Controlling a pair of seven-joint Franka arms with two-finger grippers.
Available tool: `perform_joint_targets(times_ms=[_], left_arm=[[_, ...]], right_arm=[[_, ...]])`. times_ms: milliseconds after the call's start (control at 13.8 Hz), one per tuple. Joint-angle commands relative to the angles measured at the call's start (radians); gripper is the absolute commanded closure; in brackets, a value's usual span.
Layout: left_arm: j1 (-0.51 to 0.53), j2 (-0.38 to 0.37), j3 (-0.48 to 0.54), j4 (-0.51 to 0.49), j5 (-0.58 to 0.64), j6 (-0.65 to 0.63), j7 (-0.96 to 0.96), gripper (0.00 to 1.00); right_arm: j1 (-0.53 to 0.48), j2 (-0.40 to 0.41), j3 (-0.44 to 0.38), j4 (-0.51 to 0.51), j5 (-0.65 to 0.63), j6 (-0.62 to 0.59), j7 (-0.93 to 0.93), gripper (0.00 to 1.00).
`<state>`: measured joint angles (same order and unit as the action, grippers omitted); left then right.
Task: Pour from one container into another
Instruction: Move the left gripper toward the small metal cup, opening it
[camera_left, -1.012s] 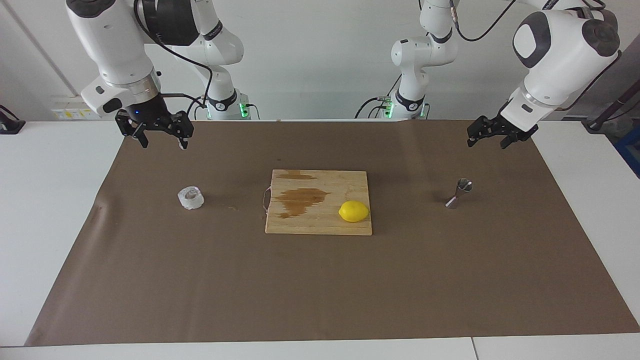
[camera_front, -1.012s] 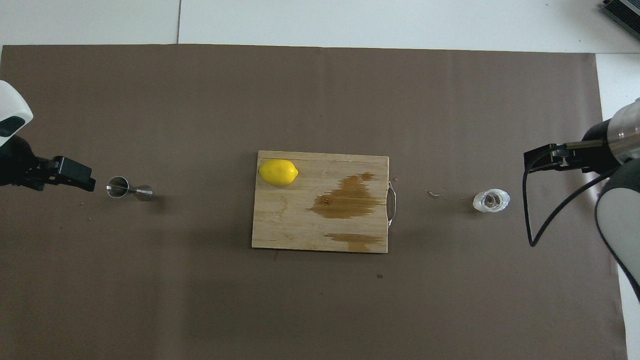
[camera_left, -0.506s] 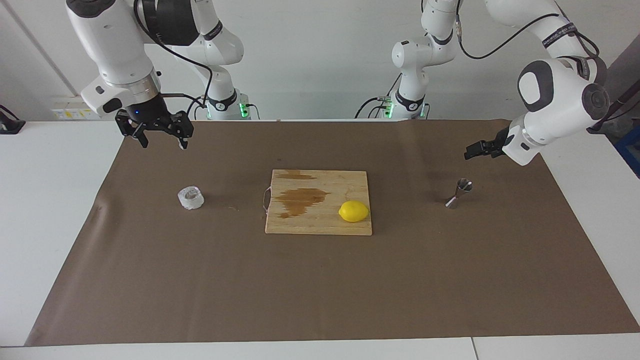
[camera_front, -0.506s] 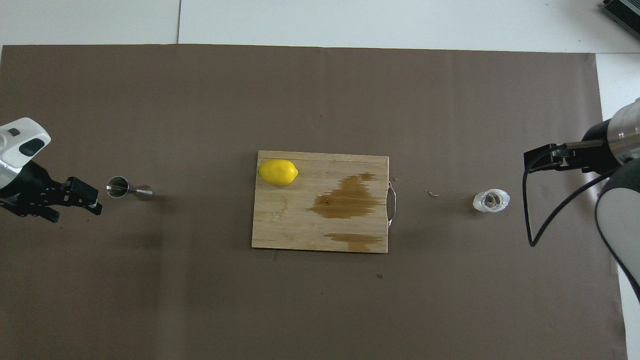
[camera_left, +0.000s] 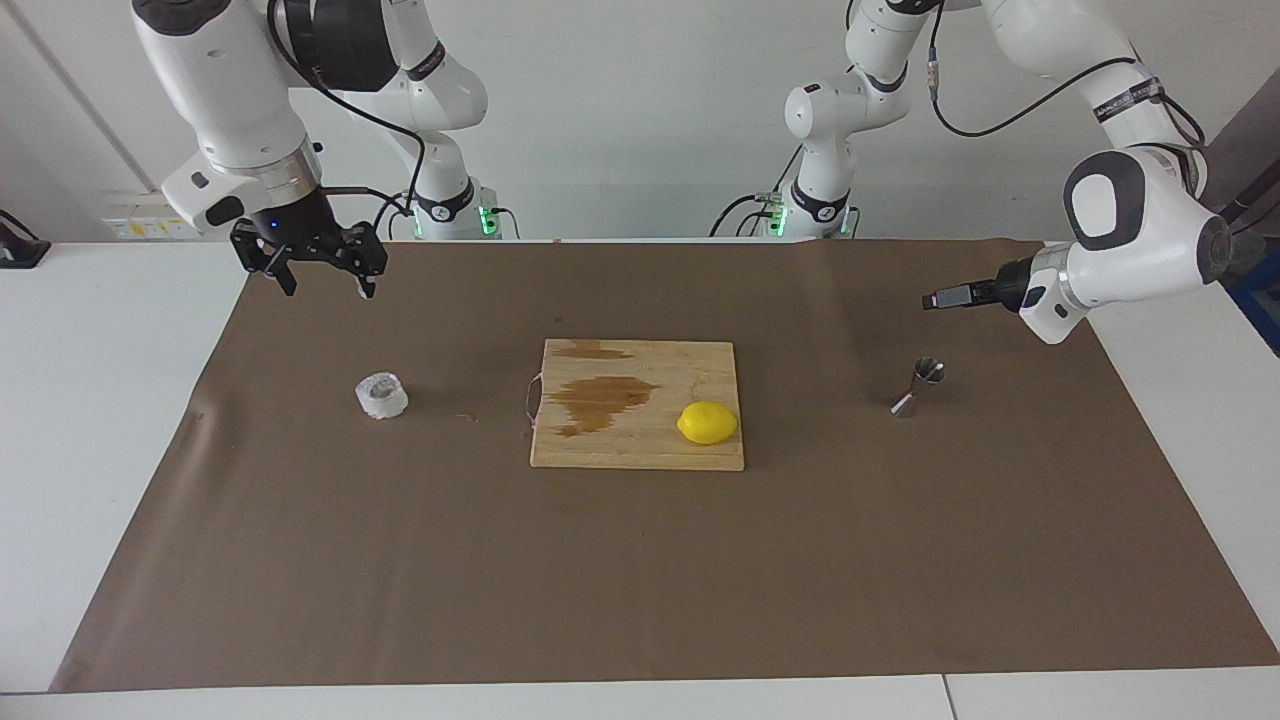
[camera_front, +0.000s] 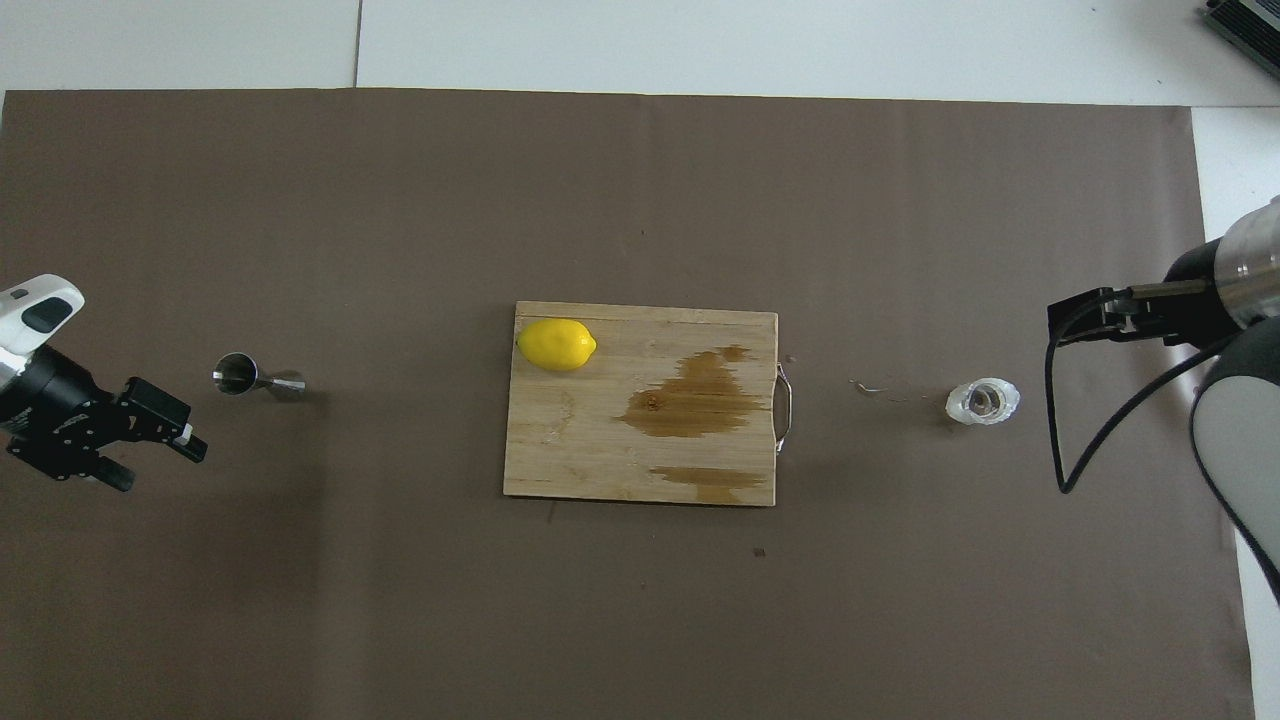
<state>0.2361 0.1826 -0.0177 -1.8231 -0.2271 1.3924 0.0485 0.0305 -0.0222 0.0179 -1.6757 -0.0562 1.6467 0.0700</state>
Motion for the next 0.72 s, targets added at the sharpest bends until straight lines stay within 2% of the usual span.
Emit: perform_joint_targets(times_ms=[0,217,650], left_arm=[[0.005,0.047,0.021,0.038,-0.027,-0.044,-0.015,0.0],[0.006,0.064,0.021,0.093,-0.031,-0.117,-0.006,0.0],[0.017,0.066,0.028,0.093,-0.073,-0.113,-0.015,0.0]], right_arm=[[-0.017,-0.025,0.008,-0.03,0.027,0.016,0.004,0.0],[-0.017,-0.025,0.007,-0.03,0.027,0.016,0.004,0.0],[-0.017,-0.025,0.008,-0.03,0.027,0.016,0.004,0.0]])
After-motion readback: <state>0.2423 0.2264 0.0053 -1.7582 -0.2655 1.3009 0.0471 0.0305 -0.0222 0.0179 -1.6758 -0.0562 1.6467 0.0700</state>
